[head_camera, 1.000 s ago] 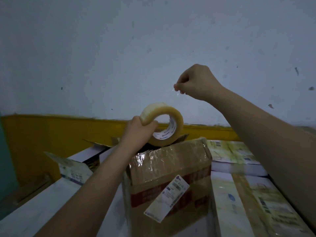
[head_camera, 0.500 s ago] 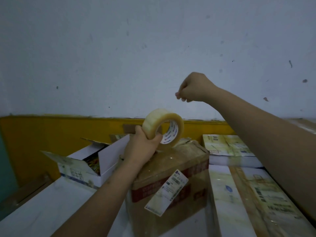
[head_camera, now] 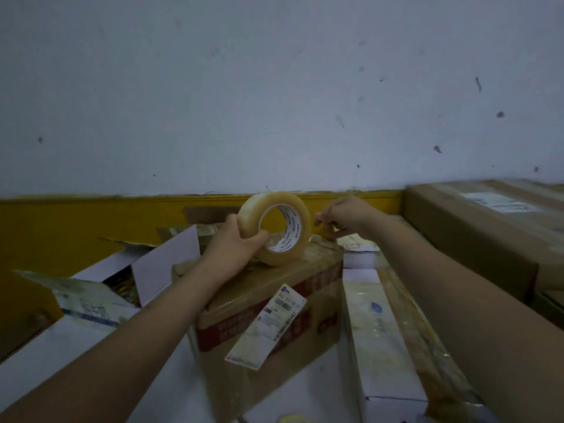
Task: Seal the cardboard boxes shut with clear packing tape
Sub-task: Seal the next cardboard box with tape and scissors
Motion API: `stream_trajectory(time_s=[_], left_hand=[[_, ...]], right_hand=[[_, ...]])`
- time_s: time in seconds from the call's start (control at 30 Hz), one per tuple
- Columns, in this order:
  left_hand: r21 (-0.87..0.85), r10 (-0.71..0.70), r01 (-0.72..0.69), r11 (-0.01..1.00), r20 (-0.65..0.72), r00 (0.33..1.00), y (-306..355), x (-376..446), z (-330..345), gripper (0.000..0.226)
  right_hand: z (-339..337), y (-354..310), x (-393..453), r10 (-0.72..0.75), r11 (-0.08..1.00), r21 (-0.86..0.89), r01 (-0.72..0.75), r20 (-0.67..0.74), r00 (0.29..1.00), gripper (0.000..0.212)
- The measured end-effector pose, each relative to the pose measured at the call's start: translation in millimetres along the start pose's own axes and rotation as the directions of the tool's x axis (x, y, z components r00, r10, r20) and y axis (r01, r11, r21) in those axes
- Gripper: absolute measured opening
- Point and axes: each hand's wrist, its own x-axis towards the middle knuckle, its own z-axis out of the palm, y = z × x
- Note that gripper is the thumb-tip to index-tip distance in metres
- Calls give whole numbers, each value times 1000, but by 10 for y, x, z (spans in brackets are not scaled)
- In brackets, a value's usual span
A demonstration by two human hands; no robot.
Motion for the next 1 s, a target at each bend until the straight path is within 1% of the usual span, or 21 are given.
stream_trajectory(time_s=[0.07, 0.17, 0.27, 0.4, 0.47, 0.53, 0.57, 0.63, 0.7, 0.8, 0.83, 0.9, 0.93, 0.97, 1.0], left_hand=[[-9, 10, -10, 1000, -33, 999, -12, 10, 19, 31], [-81, 76, -88, 993, -143, 987, 3, -16, 15, 24], [-126, 149, -176, 976, -203, 968, 29, -73, 2, 27], [-95, 201, -231, 968, -252, 947, 57, -137, 2, 36], [-53, 230, -250, 967, -242, 943, 44, -118, 9, 41], [-25, 236, -246, 969, -207, 949, 21, -87, 13, 45], [-28, 229, -238, 971, -188, 955, 9, -71, 13, 44], [-60, 198, -209, 976, -148, 969, 0, -57, 15, 40], [-86, 174, -184, 979, -115, 978, -8, -51, 21, 41], [-89, 171, -179, 980, -88, 981, -17, -45, 28, 44], [-100, 171, -180, 979, -86, 981, -17, -44, 30, 46], [-115, 176, -185, 976, -81, 981, -21, -45, 29, 47], [-120, 181, -189, 975, -76, 981, -24, -47, 31, 47], [-127, 181, -189, 974, -70, 981, -35, -41, 35, 48], [-131, 179, -185, 974, -61, 982, -45, -29, 38, 51]], right_hand=[[18, 54, 9, 12, 999, 50, -12, 14, 1000, 21], [12, 88, 7, 18, 998, 67, -20, 39, 999, 19], [51, 165, 15, 10, 998, 61, -12, 39, 999, 16], [52, 277, 35, 13, 997, 77, -13, 6, 1000, 17], [34, 301, 34, 17, 996, 84, -17, -3, 1000, 18], [75, 346, 73, 56, 998, 40, -55, -11, 998, 21], [120, 381, 107, 97, 995, 17, -97, 4, 995, 20], [206, 460, 167, 194, 980, 17, -196, 83, 978, 15], [241, 501, 198, 239, 969, 21, -245, 142, 960, 15], [241, 506, 190, 242, 970, -49, -237, 175, 954, 20], [246, 527, 153, 245, 967, -114, -226, 190, 951, 19], [280, 618, 87, 296, 938, -251, -239, 223, 929, 6], [292, 651, 48, 307, 923, -310, -228, 237, 922, 8], [277, 664, 62, 286, 918, -345, -194, 238, 928, 13], [242, 602, 92, 236, 923, -356, -147, 220, 947, 12]])
